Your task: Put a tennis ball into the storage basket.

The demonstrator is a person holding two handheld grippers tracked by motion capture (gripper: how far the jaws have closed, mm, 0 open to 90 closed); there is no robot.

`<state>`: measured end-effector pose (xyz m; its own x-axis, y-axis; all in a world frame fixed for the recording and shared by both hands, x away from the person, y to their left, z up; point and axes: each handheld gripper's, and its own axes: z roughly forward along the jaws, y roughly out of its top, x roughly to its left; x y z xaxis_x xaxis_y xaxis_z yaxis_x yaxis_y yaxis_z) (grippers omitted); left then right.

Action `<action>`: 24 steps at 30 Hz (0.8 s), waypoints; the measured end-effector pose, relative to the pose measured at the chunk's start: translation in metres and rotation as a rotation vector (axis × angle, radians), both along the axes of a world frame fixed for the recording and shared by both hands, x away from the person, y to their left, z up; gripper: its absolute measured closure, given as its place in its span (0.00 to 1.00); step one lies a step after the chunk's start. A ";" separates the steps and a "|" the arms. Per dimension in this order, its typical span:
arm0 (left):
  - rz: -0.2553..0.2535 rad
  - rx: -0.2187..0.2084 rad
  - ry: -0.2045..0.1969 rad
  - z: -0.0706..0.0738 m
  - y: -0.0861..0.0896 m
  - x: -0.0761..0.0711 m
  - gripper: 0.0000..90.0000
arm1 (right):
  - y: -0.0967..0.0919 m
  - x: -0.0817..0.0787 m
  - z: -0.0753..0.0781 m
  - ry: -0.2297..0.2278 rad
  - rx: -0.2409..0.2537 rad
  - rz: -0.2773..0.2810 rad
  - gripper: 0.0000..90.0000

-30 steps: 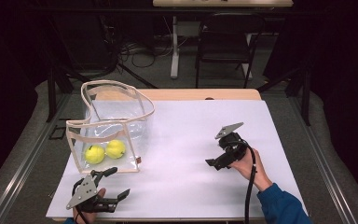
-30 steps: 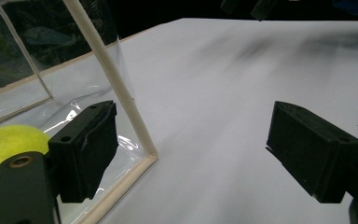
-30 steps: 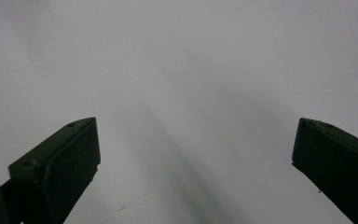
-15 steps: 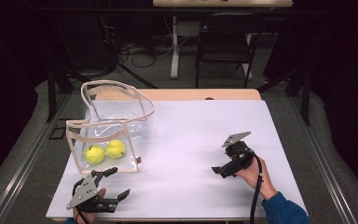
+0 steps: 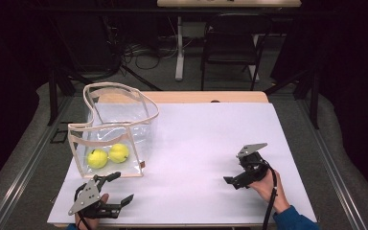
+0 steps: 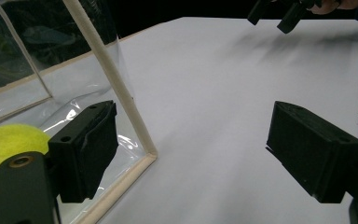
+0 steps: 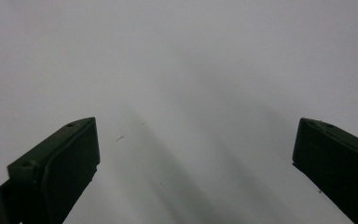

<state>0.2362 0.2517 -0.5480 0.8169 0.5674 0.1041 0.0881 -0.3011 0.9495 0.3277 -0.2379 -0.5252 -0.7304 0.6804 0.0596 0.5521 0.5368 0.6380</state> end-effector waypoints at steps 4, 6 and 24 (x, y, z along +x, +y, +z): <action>0.001 0.007 0.000 0.000 0.000 0.000 0.18 | -0.004 -0.006 -0.003 -0.012 0.010 -0.010 0.00; 0.002 0.006 0.000 0.000 0.000 0.000 0.18 | -0.006 -0.009 -0.006 -0.013 0.013 -0.016 0.00; 0.005 0.010 0.004 -0.001 -0.001 0.001 0.18 | -0.028 -0.036 -0.018 -0.058 0.045 -0.089 0.00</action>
